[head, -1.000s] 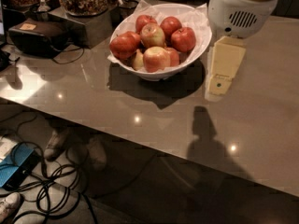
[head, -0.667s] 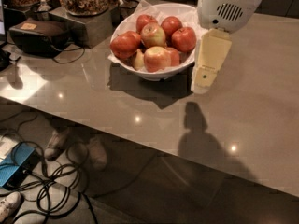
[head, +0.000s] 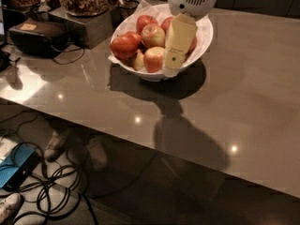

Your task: Pick apple from white bowl

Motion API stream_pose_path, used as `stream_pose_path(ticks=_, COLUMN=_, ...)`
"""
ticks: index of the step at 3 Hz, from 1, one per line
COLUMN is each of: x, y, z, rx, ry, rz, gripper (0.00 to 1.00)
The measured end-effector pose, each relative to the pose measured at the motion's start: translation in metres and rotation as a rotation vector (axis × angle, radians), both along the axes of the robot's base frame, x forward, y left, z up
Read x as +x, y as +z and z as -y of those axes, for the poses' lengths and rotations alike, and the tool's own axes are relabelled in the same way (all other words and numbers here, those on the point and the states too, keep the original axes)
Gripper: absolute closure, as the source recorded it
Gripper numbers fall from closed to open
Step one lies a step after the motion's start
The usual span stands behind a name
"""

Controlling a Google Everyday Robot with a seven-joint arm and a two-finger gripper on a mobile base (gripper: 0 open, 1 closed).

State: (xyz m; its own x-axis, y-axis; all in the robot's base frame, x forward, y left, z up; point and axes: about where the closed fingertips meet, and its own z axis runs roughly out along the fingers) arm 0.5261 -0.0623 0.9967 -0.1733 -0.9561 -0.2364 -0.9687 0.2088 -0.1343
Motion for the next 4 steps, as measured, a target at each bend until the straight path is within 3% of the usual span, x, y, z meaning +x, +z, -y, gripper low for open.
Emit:
stream_pose_path(ticks=1, x=0.006, y=0.001, z=-0.004, rx=0.024, ry=-0.016, rz=0.038, gripper=0.00)
stream_pose_path(ticks=2, x=0.026, y=-0.007, z=-0.007, rx=0.033, ry=-0.102, rz=0.012, gripper=0.00)
stream_pose_path(ticks=3, x=0.044, y=-0.019, z=-0.010, rx=0.039, ry=-0.193, rz=-0.047, gripper=0.00)
stream_pose_path(ticks=4, x=0.051, y=-0.018, z=-0.014, rx=0.059, ry=-0.199, rz=-0.023, gripper=0.00)
